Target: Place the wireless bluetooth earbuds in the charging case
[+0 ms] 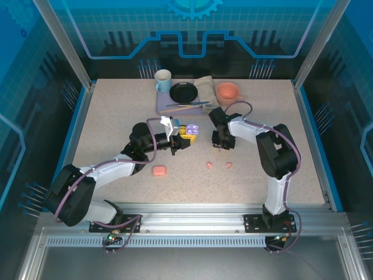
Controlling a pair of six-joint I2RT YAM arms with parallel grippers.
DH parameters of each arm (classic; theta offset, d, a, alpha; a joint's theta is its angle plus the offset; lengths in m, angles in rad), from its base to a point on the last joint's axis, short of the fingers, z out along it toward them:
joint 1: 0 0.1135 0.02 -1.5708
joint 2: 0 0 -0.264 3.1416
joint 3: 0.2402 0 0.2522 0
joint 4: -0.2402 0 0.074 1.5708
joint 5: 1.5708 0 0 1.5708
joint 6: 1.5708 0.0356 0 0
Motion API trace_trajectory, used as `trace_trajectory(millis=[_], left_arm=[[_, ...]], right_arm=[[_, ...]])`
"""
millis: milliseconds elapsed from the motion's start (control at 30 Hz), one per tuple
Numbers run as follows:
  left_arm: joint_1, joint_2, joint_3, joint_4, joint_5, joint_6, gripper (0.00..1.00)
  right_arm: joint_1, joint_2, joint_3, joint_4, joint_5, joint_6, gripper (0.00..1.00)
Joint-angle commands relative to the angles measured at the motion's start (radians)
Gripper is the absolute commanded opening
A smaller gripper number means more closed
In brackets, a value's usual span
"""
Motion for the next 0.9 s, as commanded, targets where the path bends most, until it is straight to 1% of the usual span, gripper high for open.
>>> trace_trajectory(millis=[0,200,700,867], left_arm=[[0.009,-0.010,0.006,0.026,0.001,0.000,0.00],[0.010,-0.010,0.007,0.023,0.001,0.000,0.00],[0.009,-0.002,0.022,0.009,0.004,-0.004,0.00],[0.009,0.004,0.025,0.008,0.004,-0.007,0.00]], right_arm=[[0.014,-0.006,-0.026,-0.002,-0.001,0.020,0.22],[0.013,-0.029,-0.037,0.002,-0.005,0.023,0.16],[-0.004,-0.124,-0.056,0.011,-0.019,0.029,0.16],[-0.018,-0.181,-0.078,0.025,-0.033,0.043,0.15]])
